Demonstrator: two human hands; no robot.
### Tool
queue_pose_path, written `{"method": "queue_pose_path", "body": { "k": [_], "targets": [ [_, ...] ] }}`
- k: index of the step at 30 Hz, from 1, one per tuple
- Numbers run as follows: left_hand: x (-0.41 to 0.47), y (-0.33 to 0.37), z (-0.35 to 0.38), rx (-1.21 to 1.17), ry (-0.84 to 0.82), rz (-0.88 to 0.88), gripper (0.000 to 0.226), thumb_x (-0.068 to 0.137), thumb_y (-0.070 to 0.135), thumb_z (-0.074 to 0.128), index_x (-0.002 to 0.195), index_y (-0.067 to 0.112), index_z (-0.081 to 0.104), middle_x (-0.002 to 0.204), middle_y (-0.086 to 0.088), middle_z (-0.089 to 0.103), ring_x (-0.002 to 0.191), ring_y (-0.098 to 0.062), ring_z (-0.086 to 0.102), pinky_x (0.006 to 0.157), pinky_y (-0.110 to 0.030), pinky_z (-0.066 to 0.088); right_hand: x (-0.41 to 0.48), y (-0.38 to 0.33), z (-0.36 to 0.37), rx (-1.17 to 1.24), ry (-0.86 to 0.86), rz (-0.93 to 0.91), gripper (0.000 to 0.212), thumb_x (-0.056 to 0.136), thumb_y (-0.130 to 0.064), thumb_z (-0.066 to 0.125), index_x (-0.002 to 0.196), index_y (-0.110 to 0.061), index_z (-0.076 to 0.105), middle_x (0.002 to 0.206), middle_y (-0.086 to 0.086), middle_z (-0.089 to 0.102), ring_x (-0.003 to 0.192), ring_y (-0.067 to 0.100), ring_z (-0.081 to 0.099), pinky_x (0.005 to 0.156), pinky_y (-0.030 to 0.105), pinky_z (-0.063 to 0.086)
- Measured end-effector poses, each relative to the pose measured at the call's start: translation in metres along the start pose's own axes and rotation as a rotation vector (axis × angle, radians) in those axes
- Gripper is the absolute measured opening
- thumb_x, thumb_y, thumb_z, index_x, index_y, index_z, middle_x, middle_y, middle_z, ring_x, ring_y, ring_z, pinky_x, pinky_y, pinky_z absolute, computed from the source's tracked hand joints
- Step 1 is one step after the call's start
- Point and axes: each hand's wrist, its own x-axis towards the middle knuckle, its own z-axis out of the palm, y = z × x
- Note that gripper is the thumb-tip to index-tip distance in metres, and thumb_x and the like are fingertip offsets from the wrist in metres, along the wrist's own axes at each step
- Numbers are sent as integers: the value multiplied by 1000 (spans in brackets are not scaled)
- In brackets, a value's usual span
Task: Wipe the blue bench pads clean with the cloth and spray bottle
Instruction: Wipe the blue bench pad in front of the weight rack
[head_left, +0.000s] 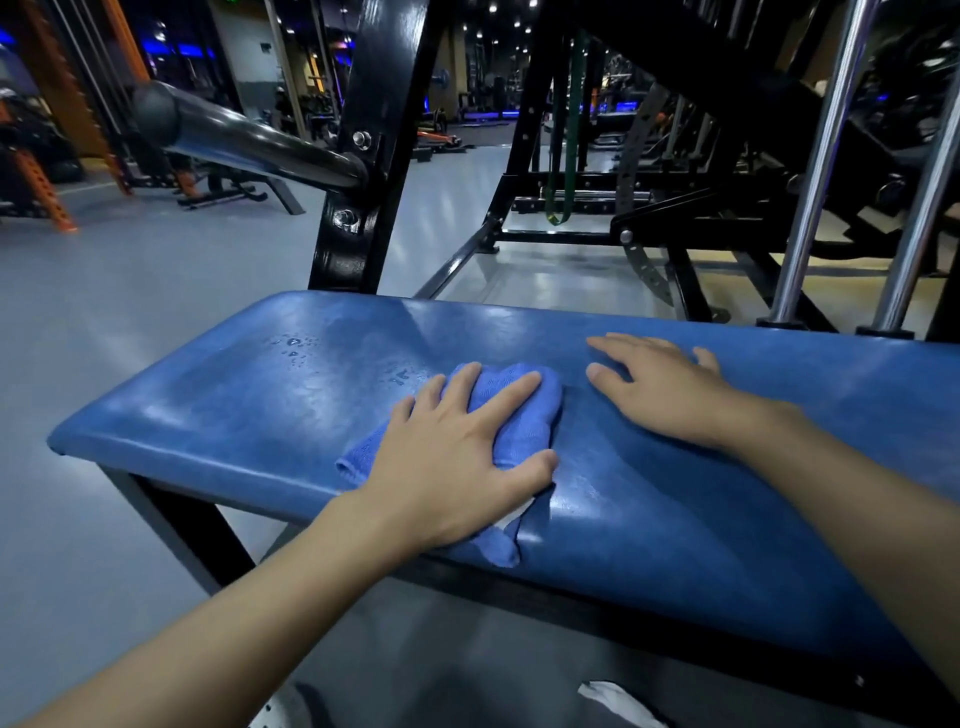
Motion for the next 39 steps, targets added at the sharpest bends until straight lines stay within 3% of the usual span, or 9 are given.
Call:
{"method": "queue_pose_path", "body": {
  "k": [6,14,19,29,34,39],
  "targets": [
    [66,-14,11,-5,8,-13,86,64,80,18,147,57,21,152,5,32,136,-28,35,113,-46,30,0,-8,21,-84,-70,-5,55,99,-59,19,153,-46,14,165,-16,2,152,16,-1,118,60,-3],
    [174,-30,23,-32,-93,-23,69,84,70,36,148,54,18,155,0,28,139,-34,31,112,-50,28,-2,-9,23,-79,-44,1,56,99,-59,18,153,-47,14,165,-17,1,152,13,-3,118,58,-3],
    [202,-35,29,-45,-100,-23,68,86,72,34,149,54,16,155,-2,30,138,-35,34,113,-52,28,-3,-8,23,-34,-10,11,55,97,-62,22,151,-49,20,164,-20,6,151,9,-1,120,54,-3],
    [114,-33,13,-51,-57,71,66,91,67,39,152,50,22,158,-2,27,139,-34,32,114,-43,25,-2,-11,21,11,-2,39,54,95,-62,31,148,-49,30,162,-20,15,150,8,5,120,53,-2],
    [44,-36,4,-6,-11,117,83,71,77,14,150,52,20,156,-2,28,138,-32,33,116,-42,25,3,-15,15,-24,-41,68,53,96,-60,36,147,-48,31,162,-18,17,151,11,9,118,59,-1],
    [0,-36,0,0,17,116,81,74,76,14,151,53,19,157,-1,28,141,-28,28,118,-40,21,3,-33,16,-8,18,8,54,99,-55,34,151,-43,27,163,-16,16,152,13,7,119,58,-1]
  ]
}}
